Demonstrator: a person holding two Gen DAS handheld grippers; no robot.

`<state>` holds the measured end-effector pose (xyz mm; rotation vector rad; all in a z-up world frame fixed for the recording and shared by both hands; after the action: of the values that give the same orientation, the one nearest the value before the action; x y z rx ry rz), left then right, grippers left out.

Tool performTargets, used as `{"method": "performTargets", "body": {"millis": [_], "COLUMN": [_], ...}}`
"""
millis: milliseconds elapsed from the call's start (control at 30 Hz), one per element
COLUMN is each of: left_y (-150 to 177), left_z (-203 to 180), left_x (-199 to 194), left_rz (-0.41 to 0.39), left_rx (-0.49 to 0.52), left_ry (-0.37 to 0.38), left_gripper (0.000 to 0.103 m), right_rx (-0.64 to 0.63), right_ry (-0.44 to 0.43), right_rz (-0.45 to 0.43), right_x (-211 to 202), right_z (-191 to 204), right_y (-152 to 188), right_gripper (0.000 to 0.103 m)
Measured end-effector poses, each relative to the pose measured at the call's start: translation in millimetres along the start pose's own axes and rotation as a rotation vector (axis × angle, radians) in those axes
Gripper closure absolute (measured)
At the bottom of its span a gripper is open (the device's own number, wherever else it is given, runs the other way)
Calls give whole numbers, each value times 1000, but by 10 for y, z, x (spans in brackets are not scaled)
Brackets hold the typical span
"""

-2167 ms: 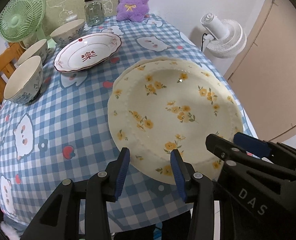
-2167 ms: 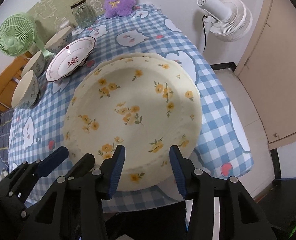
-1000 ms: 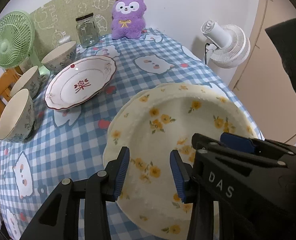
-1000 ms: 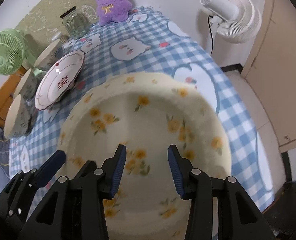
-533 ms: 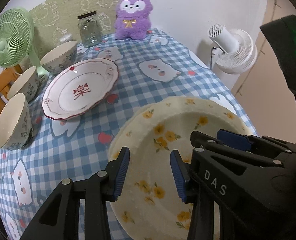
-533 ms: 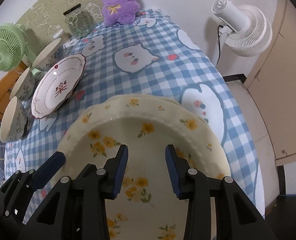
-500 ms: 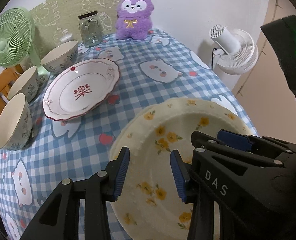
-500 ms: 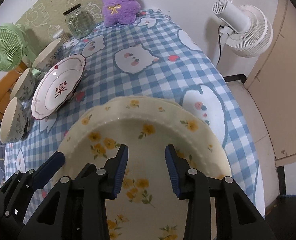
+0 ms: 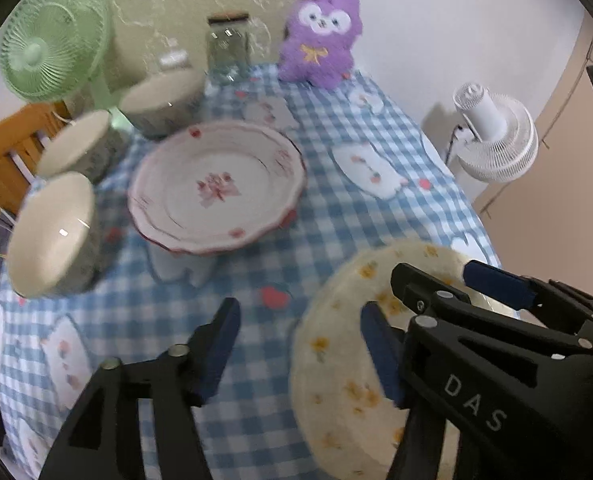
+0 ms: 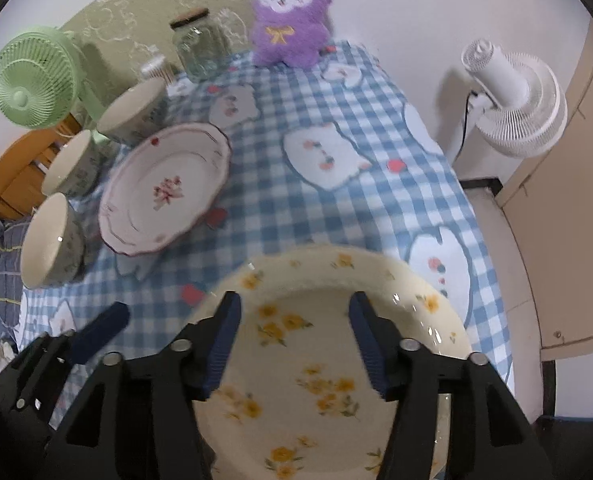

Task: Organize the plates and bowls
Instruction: 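Move the right tool toward the white red-rimmed plate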

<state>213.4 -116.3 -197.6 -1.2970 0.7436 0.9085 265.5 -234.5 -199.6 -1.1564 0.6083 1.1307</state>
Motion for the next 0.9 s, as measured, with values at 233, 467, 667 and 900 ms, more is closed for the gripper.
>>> {"method": "performTargets", "body": {"millis": [233, 467, 667, 900], "left_y": [-225, -419, -570, -669], "left_z": [255, 397, 509, 603], "left_x": [-51, 38, 195, 457], "left_rz": [6, 28, 50, 102], "left_rx": [-62, -153, -234, -313], "left_ry": [-33, -78, -143, -217], "left_gripper": [30, 29, 29, 29], "right_rx": [-73, -173, -223, -272], "right_ry": [-18, -32, -81, -103], "right_rz": [3, 6, 32, 60], "right_x": [-62, -3, 157, 425], "right_z": [303, 478, 533, 553], "right_y": [-248, -522, -748, -953], "right_gripper": [39, 39, 39, 39]}}
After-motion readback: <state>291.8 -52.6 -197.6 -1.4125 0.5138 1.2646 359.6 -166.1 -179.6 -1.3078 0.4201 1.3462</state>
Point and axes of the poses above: each gripper's, at about its wrist camera, not at the fingertips, and x roughly the way its jaws point, z to its left, y to its underside, the point moved 4 cm from there along x, roughly the way its jaws point, and after that the axes turned 15 degrees about -y, right-handed, at the moved point
